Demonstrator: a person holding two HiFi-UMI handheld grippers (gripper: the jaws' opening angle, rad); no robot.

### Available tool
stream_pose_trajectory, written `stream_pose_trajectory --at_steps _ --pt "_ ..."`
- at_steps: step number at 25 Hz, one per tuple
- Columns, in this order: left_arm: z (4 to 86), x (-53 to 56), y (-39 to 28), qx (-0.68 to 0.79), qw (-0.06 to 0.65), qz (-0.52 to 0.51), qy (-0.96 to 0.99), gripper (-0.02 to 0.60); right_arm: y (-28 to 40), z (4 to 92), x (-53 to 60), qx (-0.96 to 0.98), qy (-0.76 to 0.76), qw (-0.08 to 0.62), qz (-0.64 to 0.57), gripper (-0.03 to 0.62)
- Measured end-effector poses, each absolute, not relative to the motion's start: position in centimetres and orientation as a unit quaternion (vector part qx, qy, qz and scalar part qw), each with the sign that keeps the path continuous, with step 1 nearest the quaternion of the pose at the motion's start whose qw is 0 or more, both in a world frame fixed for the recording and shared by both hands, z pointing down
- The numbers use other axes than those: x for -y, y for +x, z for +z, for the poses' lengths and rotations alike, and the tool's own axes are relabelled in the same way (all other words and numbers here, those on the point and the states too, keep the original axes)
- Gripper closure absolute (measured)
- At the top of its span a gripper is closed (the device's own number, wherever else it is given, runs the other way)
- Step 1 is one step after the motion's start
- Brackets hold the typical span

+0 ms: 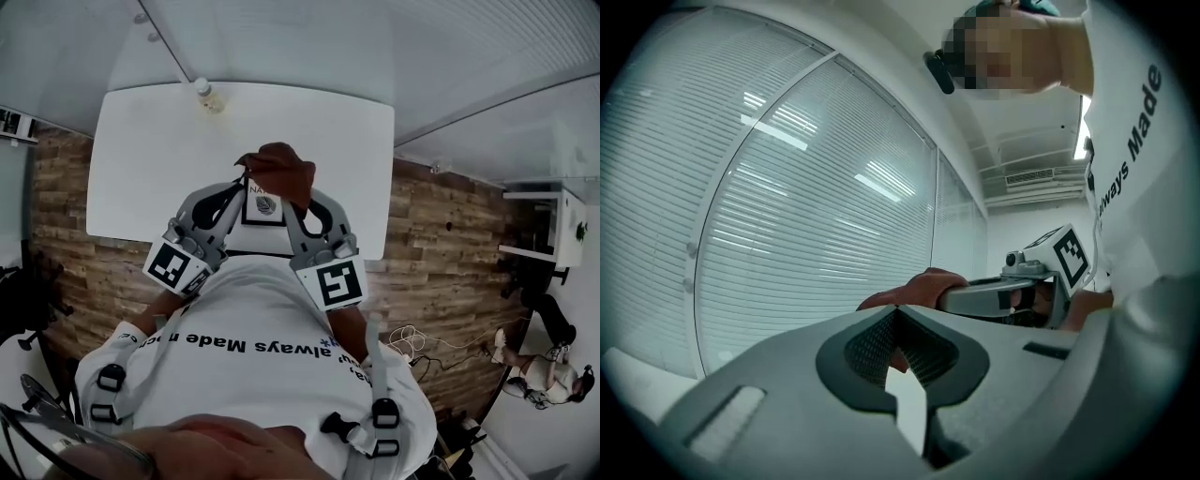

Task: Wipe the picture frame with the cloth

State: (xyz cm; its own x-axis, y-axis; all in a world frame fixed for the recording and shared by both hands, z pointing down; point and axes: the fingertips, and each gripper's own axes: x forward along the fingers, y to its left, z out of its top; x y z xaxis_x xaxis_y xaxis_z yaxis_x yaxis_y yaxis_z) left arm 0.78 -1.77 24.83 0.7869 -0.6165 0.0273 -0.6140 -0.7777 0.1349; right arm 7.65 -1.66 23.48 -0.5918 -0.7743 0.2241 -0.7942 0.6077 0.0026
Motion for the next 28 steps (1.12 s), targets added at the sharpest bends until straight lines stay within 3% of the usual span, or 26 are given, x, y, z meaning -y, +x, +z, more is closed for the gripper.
stream_pose_trajectory --at_steps 6,28 --pt "23.4 2.2 0.9 0.32 0.043 -0.015 0.946 0.58 7.2 22.3 1.9 0.896 0.432 0.091 0.042 0.579" --pt "23.4 2.3 0.2 0.331 0.057 -0.018 0.942 0.58 6.7 21.8 2.5 0.897 0.433 0.086 0.029 0.579"
